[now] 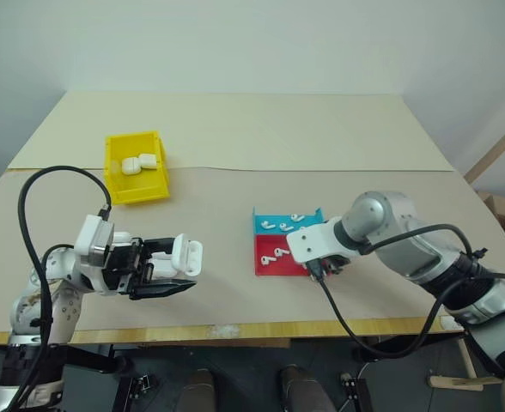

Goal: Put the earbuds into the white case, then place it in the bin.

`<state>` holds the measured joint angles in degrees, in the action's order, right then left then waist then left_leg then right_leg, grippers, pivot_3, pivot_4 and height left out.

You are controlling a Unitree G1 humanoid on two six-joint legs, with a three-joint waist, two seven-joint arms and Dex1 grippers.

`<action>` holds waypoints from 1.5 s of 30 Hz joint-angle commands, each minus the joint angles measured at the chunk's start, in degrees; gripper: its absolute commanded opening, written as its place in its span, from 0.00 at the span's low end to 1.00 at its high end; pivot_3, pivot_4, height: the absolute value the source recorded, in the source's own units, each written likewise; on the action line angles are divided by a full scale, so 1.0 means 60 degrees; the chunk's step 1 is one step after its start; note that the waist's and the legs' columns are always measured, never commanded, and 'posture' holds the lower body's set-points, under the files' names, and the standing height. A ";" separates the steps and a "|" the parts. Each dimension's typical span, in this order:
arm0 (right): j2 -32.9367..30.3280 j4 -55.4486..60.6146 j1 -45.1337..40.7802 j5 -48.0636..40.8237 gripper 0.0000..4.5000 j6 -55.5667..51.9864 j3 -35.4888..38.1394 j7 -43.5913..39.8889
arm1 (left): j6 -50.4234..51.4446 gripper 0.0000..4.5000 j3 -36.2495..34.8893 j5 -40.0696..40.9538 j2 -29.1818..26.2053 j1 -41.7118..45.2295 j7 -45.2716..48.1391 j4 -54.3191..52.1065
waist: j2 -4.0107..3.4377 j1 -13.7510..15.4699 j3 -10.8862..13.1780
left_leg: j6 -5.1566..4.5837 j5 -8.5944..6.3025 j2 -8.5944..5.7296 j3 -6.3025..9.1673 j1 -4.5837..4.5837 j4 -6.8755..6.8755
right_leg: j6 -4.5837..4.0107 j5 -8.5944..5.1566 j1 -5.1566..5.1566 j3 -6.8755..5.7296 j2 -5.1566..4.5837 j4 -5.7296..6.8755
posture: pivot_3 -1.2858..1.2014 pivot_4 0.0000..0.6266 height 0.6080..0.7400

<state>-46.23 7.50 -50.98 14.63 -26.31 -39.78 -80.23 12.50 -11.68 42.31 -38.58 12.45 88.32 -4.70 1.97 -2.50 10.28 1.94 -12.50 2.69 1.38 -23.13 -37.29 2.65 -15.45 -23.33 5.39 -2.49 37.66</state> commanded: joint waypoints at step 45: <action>0.0705 -0.1243 -0.0522 0.0921 0.45 0.1422 0.0440 -0.0677 | -0.0213 0.61 -0.0205 -0.0060 -0.0092 -0.0318 -0.0417 -0.0572 | -0.0001 -0.0005 0.0000 | 0.0000 0.0000 -0.0001 0.0002 0.0004 0.0000 | -0.0001 0.0001 0.0002 -0.0002 0.0000 0.0005 | 0.52 0.24 1.00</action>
<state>-41.99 -0.60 -52.65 20.01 -18.83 -39.31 -83.72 12.38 -12.11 41.66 -38.58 10.69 85.97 -6.32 1.97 -2.53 10.27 1.93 -12.50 2.69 1.39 -23.11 -37.29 2.64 -15.45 -23.32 5.38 -2.49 37.70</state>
